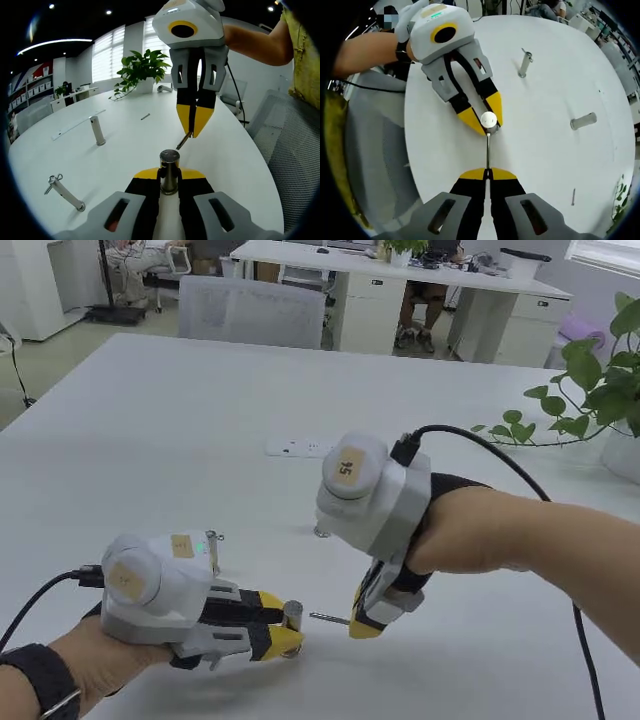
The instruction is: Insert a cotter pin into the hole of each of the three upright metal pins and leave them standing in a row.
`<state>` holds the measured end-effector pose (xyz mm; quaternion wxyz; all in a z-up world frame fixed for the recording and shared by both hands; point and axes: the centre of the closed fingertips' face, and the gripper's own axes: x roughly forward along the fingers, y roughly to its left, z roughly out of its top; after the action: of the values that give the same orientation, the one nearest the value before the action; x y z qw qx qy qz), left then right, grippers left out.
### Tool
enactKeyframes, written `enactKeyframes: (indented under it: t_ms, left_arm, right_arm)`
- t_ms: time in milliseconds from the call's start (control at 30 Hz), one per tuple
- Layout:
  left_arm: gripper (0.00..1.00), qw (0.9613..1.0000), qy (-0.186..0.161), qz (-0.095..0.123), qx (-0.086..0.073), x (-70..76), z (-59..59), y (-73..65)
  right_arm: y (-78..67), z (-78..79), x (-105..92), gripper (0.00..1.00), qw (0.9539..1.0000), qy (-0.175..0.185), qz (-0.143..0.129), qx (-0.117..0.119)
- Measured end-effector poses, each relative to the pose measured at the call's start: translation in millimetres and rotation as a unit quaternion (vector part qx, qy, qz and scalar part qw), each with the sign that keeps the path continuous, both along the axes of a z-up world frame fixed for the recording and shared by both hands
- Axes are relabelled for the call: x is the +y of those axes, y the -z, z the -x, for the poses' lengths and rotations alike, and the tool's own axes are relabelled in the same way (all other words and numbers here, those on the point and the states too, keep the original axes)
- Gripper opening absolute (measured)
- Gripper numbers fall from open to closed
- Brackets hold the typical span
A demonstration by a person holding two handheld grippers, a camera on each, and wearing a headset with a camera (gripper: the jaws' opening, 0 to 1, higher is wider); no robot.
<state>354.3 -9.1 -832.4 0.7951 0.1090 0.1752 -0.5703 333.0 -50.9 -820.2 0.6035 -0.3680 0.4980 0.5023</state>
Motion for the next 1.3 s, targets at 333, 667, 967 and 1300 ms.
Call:
enactKeyframes:
  t_ms: [333, 667, 967, 1300]
  left_arm:
    - [0.11, 1.0000, -0.004, 0.003, 0.001, -0.9, 1.3, -0.4]
    - [0.11, 1.0000, -0.007, 0.003, 0.001, -1.1, 1.8, 0.0]
    - [0.11, 1.0000, -0.008, 0.004, 0.002, -0.7, 1.5, 0.2]
    - [0.11, 1.0000, -0.008, 0.004, 0.003, -1.1, 1.3, 0.3]
  right_arm:
    - [4.0, 0.6, 3.3, 0.03, 1.0000, 0.003, -0.001, 0.002]
    - [6.3, 1.0, 5.3, 0.03, 1.0000, 0.003, 0.001, 0.005]
    - [5.7, 0.2, 5.2, 0.03, 1.0000, 0.003, 0.002, 0.004]
    - [4.0, -1.6, 4.7, 0.03, 1.0000, 0.003, 0.003, 0.000]
